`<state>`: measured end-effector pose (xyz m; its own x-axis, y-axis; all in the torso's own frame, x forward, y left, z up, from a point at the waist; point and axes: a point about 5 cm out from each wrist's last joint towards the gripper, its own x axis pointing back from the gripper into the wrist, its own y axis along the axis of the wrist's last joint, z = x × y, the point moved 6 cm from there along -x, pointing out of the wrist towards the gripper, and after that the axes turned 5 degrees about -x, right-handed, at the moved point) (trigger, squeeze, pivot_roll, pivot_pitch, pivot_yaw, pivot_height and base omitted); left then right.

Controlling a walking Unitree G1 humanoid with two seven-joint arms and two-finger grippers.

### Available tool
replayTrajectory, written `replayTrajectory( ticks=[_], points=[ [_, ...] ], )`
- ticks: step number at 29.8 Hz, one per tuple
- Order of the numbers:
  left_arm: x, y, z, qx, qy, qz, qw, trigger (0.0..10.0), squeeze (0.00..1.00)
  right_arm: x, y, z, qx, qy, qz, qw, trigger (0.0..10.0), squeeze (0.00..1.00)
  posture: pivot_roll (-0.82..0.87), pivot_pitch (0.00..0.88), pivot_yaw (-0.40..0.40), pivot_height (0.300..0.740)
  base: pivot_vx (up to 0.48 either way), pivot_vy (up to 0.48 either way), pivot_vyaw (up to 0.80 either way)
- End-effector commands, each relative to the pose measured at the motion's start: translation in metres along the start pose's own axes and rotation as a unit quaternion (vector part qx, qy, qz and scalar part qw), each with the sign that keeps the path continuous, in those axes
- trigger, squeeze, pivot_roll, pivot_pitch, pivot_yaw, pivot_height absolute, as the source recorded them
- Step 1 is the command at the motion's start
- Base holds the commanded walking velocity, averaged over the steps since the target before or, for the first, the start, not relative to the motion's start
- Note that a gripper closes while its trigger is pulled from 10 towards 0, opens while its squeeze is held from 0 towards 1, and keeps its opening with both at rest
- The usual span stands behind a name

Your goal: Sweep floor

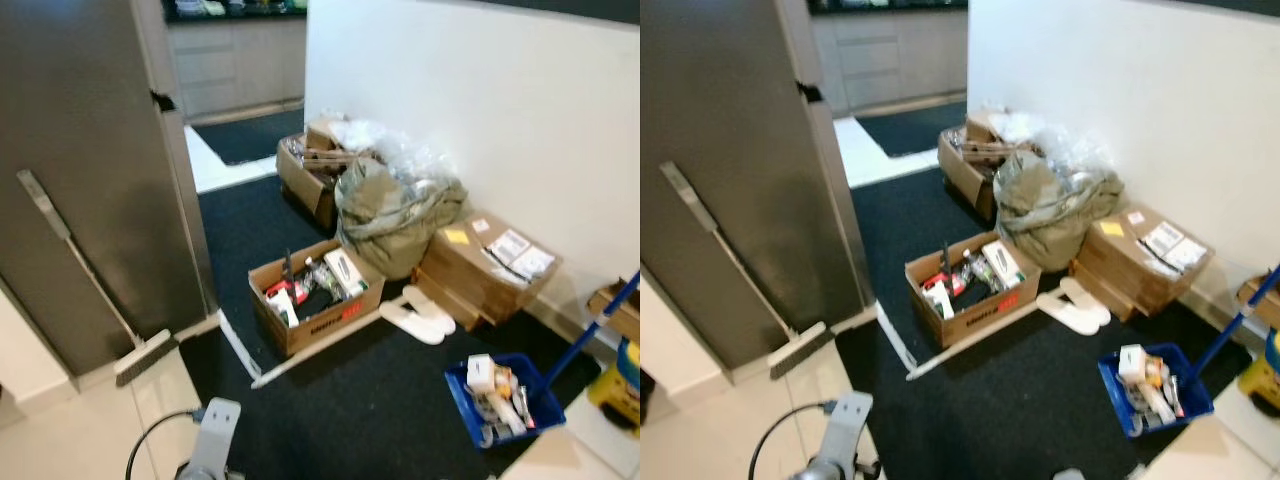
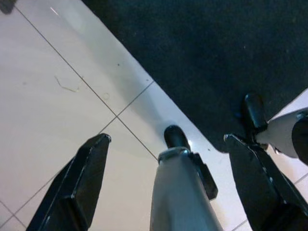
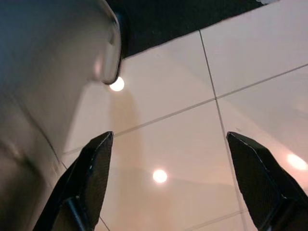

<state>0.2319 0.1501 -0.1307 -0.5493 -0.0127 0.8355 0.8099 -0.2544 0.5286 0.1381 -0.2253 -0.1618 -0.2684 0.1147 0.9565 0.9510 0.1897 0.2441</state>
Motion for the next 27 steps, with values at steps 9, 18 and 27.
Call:
replayTrajectory(
  ticks=[9,18,27],
  points=[
    [-0.0003,0.0053,0.0027,-0.015,0.003,-0.010,1.000,10.0,0.00,-0.0001,0.0071,0.0009,0.004,-0.005,-0.010,1.000,10.0,0.00,-0.01,0.000,0.004,0.740,0.060,0.000,-0.79],
    [-0.0003,0.0058,0.0025,-0.023,0.001,-0.011,1.000,10.0,0.00,-0.0001,0.0101,0.0004,-0.033,-0.011,-0.016,0.999,10.0,0.00,-0.01,0.000,0.003,0.740,0.385,0.000,-0.78],
    [-0.0003,0.0055,0.0017,-0.023,-0.001,-0.010,1.000,10.0,0.00,-0.0001,0.0087,-0.0003,-0.033,-0.013,-0.014,0.999,10.0,0.00,-0.01,0.000,0.004,0.740,0.401,0.000,-0.78]
  ],
)
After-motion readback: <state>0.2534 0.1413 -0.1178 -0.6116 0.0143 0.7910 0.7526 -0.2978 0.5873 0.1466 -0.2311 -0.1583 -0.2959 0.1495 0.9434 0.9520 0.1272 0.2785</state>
